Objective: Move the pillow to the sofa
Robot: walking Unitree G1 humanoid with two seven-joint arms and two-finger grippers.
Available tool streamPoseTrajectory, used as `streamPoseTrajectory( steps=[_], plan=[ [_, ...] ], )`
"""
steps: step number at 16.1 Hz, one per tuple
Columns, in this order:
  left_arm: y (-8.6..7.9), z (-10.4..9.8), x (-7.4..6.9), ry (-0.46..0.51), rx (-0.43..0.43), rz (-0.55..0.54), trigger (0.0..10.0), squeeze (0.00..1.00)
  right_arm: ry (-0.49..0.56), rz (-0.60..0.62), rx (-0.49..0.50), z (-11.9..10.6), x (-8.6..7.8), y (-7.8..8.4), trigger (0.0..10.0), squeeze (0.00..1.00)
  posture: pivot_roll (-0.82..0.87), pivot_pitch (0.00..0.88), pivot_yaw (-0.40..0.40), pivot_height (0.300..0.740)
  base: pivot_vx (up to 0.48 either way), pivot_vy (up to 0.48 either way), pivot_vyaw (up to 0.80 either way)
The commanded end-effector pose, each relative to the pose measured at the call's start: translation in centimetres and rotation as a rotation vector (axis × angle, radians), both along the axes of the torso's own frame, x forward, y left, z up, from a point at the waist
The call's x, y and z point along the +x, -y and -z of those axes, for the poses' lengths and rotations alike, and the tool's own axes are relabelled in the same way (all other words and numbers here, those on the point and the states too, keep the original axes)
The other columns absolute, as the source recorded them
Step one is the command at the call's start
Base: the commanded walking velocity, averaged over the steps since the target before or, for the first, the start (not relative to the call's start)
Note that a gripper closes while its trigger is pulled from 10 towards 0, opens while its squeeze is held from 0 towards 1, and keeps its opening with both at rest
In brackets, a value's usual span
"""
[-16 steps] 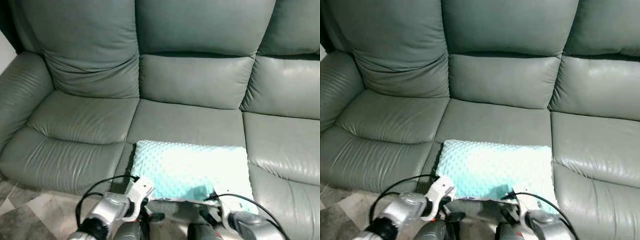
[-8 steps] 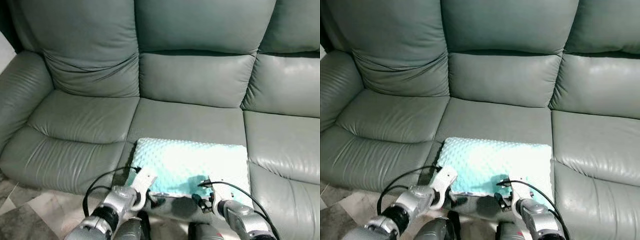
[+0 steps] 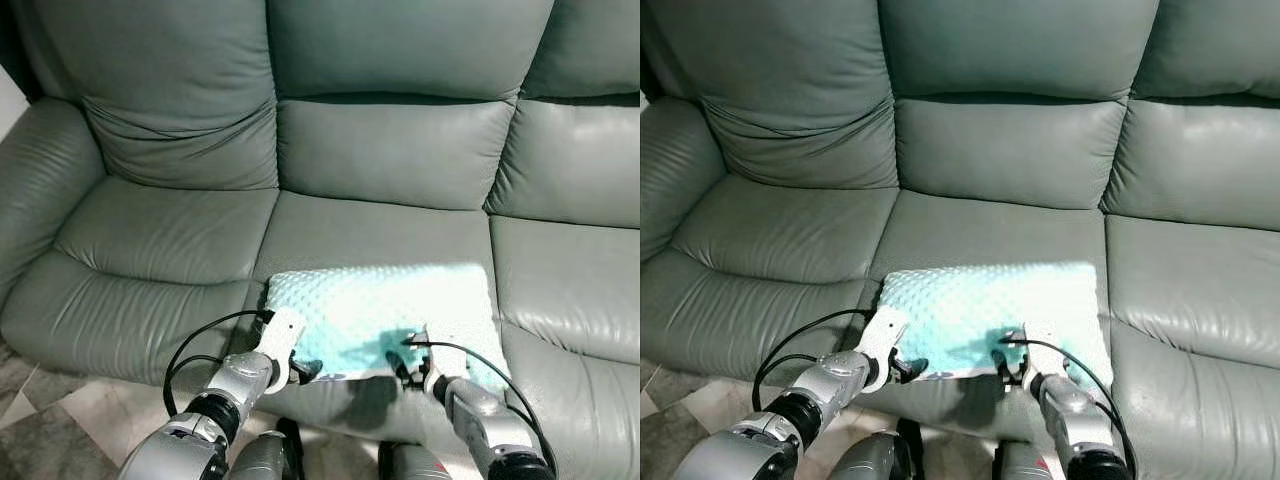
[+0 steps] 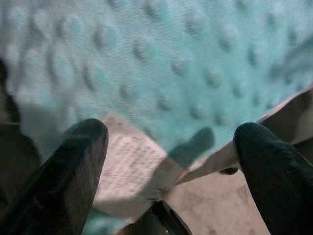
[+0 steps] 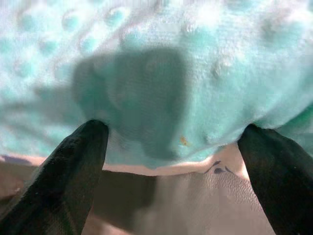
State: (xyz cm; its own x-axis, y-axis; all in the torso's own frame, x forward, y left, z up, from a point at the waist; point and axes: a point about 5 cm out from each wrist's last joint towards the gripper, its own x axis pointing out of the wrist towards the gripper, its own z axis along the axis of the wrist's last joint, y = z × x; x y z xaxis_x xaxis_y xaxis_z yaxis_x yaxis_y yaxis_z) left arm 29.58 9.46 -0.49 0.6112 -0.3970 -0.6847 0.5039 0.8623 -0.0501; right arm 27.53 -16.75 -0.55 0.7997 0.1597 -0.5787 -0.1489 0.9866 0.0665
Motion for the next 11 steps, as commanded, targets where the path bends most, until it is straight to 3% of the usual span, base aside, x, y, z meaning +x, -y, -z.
streamPoseTrajectory(
  steps=[1, 6, 8, 11],
  plan=[
    [-0.8, 0.4, -0.2, -0.007, 0.015, -0.042, 10.0, 0.00, -0.022, 0.006, 0.019, 0.7, -0.6, -0.4, 10.0, 0.00, -0.09, 0.289, 0.124, 0.740, 0.000, 0.000, 0.00],
    [-0.8, -0.2, 0.5, 0.042, -0.006, -0.099, 10.0, 0.00, -0.075, -0.062, 0.044, 0.9, -1.5, -1.5, 10.0, 0.00, -0.08, 0.287, 0.120, 0.740, 0.000, 0.000, 0.00],
    [-0.7, -0.3, 0.5, 0.030, -0.017, -0.091, 10.0, 0.00, -0.117, -0.097, 0.014, 0.6, -2.7, -1.6, 10.0, 0.00, -0.09, 0.287, 0.119, 0.740, 0.000, 0.000, 0.00],
    [-0.8, -0.3, 0.6, 0.037, -0.010, -0.105, 10.0, 0.00, -0.120, -0.156, 0.065, 0.0, -3.9, -3.0, 10.0, 0.00, -0.09, 0.284, 0.120, 0.740, 0.000, 0.000, 0.00]
  ],
)
